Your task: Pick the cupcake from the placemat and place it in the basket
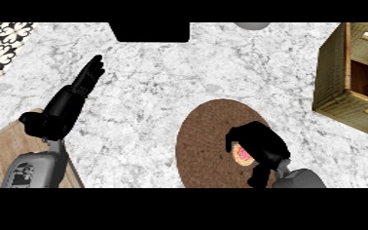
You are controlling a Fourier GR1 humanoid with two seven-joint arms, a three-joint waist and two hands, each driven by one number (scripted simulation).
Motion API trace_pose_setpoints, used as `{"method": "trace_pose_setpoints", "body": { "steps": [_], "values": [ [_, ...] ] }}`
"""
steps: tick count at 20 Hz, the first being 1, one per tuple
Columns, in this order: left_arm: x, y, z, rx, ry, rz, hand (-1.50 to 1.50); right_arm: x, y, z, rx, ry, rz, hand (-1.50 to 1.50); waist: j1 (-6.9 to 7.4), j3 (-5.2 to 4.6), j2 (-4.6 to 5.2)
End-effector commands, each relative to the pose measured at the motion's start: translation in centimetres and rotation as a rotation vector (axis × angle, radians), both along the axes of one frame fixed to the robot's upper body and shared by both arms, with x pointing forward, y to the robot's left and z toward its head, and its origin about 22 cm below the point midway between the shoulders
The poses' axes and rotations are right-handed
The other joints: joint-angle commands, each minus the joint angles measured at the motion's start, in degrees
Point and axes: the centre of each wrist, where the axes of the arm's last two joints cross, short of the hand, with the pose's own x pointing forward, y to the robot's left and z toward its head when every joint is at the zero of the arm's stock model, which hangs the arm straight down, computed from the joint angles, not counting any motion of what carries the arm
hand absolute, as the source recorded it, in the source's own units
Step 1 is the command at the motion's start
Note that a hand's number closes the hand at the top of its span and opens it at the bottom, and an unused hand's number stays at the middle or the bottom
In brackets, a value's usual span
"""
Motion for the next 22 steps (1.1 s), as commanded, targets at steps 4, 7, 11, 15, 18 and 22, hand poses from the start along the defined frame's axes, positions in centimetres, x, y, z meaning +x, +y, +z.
{"method": "trace_pose_setpoints", "body": {
  "steps": [4, 7, 11, 15, 18, 22],
  "values": [
    [-0.4, -0.1, -1.2, -0.005, -0.003, 0.005, 0.00, 0.0, -0.3, -1.3, -0.071, -0.061, 0.101, 1.50, 0.02, 0.48, 0.44],
    [-1.1, 0.1, 0.7, 0.003, -0.008, 0.009, 0.00, -1.5, 0.1, -1.3, -0.068, -0.128, 0.108, 1.50, 0.06, 0.48, 0.37],
    [-1.7, -0.5, 0.4, -0.008, -0.008, 0.016, 0.00, -3.1, 0.5, -0.3, -0.033, -0.172, -0.021, 1.50, -0.27, 0.48, 0.27],
    [-1.0, 0.5, 0.2, 0.003, -0.005, 0.048, 0.00, -1.9, -2.4, 3.4, -0.060, -0.186, -0.415, 1.50, -2.27, 0.36, -0.14],
    [-0.8, 1.3, -0.9, -0.009, -0.006, 0.042, 0.00, -2.2, -2.5, 6.4, -0.012, -0.203, -0.557, 1.50, -1.74, 0.33, 0.15],
    [-1.9, 0.9, -1.4, -0.016, 0.002, 0.022, 0.00, -4.9, -2.6, 9.2, 0.236, -0.177, -0.592, 1.50, -1.37, 0.41, 0.04]
  ]
}}
